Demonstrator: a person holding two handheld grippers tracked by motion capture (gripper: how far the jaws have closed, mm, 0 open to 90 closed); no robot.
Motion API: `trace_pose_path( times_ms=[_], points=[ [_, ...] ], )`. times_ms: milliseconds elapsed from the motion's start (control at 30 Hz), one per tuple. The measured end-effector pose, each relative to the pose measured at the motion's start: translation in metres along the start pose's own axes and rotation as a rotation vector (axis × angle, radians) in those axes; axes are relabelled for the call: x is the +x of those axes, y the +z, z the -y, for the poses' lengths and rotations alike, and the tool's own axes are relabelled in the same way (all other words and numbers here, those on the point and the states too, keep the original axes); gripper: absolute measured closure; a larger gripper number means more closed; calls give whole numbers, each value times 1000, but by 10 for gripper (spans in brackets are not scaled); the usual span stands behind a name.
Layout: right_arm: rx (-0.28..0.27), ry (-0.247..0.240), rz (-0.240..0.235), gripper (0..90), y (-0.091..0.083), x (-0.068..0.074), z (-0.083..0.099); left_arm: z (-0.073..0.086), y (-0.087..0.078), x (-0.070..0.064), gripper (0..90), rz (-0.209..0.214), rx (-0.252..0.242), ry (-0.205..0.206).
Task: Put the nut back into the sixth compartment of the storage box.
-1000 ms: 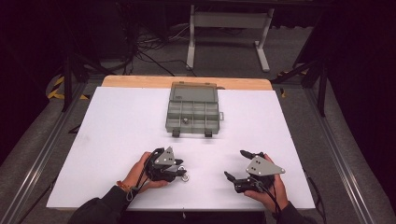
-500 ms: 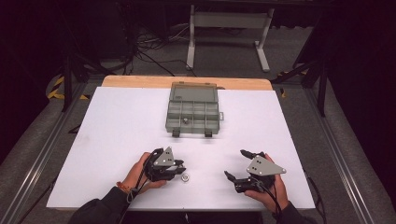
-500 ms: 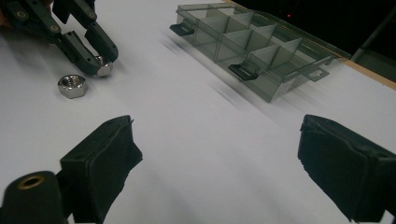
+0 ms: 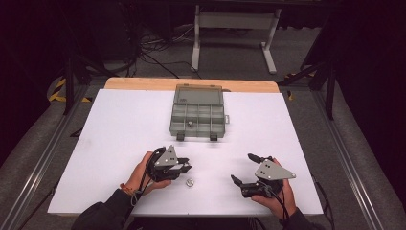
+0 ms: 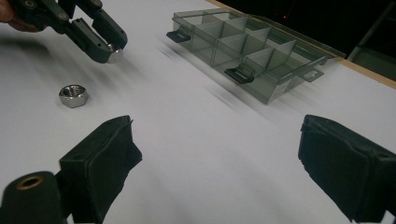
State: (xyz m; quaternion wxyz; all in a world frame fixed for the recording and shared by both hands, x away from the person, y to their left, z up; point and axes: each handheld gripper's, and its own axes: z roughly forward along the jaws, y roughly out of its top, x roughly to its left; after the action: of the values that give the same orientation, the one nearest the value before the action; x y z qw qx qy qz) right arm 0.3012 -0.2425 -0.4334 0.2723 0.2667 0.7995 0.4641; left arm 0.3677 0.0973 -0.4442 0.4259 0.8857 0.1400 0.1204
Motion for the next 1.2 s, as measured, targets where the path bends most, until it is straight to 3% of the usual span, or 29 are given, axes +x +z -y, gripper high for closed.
trace_pose_path(
  times_ms=[500,767,1200],
  points=[
    [7,7,10,111,-4,-2,4,-22,-6,29,698,-55,-99,-43],
    [6,11,8,111,-4,-3,4,-36,-7,41,698,-88,-117,-37],
    [12,3,3,112,-3,-2,4,-52,0,57,698,-142,-102,-50]
  ],
)
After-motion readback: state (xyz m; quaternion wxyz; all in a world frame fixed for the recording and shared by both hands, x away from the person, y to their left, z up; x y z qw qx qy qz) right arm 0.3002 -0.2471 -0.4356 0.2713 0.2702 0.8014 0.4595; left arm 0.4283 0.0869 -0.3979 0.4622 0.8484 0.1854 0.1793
